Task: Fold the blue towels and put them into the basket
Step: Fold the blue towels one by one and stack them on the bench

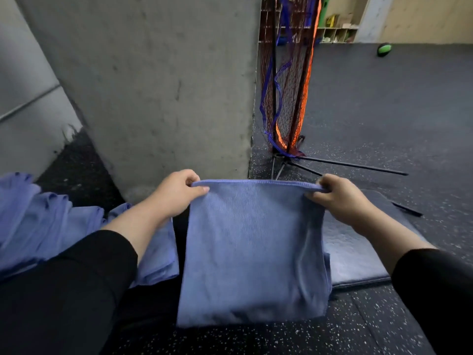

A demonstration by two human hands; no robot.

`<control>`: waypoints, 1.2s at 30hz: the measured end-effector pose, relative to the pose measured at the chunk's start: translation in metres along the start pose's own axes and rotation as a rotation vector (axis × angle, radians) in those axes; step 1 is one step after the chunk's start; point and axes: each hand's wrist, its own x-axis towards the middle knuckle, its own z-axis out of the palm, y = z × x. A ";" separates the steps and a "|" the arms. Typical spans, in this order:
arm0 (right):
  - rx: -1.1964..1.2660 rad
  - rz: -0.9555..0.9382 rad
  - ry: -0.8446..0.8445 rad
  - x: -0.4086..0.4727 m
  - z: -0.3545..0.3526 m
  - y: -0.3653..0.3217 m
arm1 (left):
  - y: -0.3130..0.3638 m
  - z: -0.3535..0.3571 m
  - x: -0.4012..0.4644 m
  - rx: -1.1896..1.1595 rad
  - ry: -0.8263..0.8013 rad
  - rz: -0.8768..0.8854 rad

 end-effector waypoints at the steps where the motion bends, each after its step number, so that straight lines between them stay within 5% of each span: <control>1: 0.093 -0.010 0.020 -0.007 -0.009 -0.006 | 0.005 -0.009 -0.008 -0.064 0.012 -0.001; 5: 0.415 -0.023 0.107 -0.036 -0.042 -0.034 | 0.027 -0.035 -0.049 -0.296 0.025 0.042; 15: 0.175 -0.284 0.312 -0.107 -0.132 -0.125 | 0.102 -0.107 -0.128 -0.405 0.208 0.169; 25: 0.309 -0.176 0.264 -0.164 -0.172 -0.161 | 0.138 -0.139 -0.175 -0.423 0.207 0.222; 36: 0.249 -0.104 0.104 -0.189 -0.186 -0.141 | 0.139 -0.129 -0.210 -0.385 -0.006 0.103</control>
